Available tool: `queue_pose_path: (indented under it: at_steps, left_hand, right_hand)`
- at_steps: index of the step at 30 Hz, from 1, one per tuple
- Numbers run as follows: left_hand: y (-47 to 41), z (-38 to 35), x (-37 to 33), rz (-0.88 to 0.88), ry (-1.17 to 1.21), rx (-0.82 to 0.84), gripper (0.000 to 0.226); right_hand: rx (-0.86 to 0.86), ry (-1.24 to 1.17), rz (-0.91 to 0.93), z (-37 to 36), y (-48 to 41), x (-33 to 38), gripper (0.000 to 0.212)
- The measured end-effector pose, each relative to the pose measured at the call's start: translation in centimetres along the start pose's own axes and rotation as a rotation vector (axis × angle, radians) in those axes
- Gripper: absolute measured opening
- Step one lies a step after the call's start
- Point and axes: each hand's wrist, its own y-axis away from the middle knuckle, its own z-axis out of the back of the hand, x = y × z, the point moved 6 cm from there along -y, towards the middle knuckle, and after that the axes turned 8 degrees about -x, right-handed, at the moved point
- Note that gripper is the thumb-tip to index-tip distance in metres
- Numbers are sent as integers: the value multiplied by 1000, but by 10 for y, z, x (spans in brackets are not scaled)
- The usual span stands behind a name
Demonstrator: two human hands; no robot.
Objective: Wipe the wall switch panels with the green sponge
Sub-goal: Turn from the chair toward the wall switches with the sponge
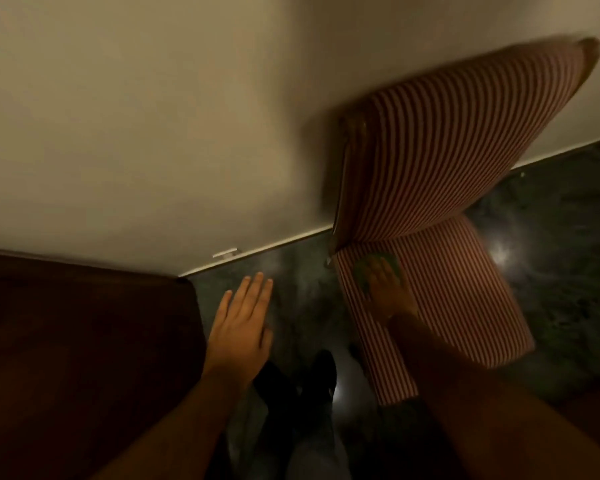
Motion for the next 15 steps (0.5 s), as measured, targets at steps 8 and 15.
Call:
queue_pose_path:
  at_steps: [8,15]
  left_hand:
    - [4,0,17,-12,-89,-78,93]
    - [22,74,33,74,-244,-175,103]
  right_hand:
    - [-14,-140,-46,-21,-34,-21,74]
    - [-240,-197,14,40,-13,8,64]
